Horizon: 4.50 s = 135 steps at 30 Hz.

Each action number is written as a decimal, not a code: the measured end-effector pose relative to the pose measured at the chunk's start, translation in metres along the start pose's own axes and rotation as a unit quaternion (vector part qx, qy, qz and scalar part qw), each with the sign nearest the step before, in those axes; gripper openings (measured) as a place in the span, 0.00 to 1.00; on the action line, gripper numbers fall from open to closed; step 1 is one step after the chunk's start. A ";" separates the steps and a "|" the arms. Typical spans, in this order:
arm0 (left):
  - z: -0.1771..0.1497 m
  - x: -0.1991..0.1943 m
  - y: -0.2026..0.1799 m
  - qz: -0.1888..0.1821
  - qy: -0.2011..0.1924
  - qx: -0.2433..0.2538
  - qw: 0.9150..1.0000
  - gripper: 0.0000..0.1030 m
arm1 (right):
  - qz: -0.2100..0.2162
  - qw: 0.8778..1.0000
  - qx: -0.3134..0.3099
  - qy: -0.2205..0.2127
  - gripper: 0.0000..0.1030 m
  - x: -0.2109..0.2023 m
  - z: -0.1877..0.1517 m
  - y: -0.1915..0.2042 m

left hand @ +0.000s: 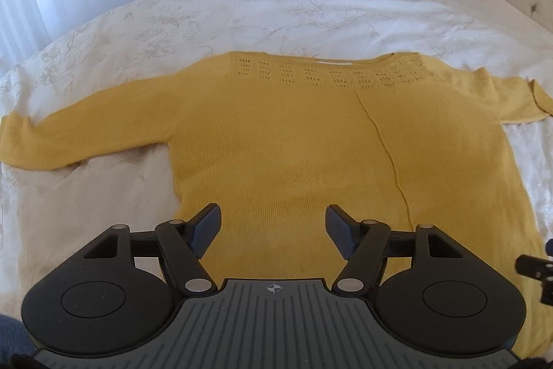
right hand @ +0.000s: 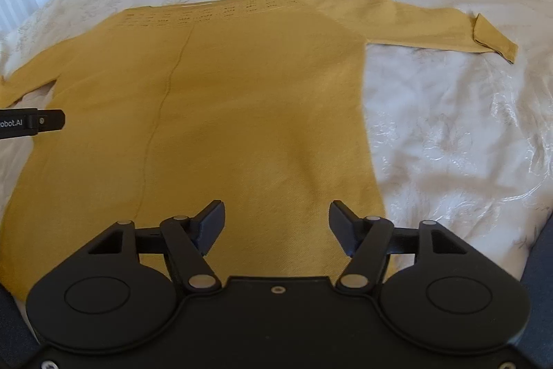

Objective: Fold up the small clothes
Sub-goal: 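Lower the right gripper onto the yellow sleeve cuff and close it, then carry the sleeve across the sweater back with the right gripper and release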

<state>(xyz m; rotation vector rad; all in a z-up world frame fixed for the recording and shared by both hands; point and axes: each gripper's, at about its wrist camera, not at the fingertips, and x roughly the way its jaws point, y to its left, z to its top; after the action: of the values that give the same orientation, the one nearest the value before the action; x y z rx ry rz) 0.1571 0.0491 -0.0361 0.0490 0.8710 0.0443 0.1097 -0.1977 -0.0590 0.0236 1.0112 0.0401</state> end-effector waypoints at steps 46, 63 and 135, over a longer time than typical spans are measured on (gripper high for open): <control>0.037 0.113 0.020 -0.073 -0.094 -0.017 0.993 0.64 | -0.224 0.962 0.131 -0.078 0.10 0.102 0.205 -0.227; 0.054 0.092 0.052 -0.076 -0.092 -0.056 0.991 0.64 | 0.105 0.991 0.054 -0.065 0.10 -0.021 0.249 -0.012; 0.074 0.100 0.139 0.008 -0.078 -0.165 0.983 0.65 | 0.236 0.958 -0.095 -0.135 0.51 0.100 0.123 0.199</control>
<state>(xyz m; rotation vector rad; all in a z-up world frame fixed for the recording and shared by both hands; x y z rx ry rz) 0.2757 0.1923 -0.0567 -0.2485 0.6976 0.1971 0.2626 0.0056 -0.0708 0.0925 0.7058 0.5565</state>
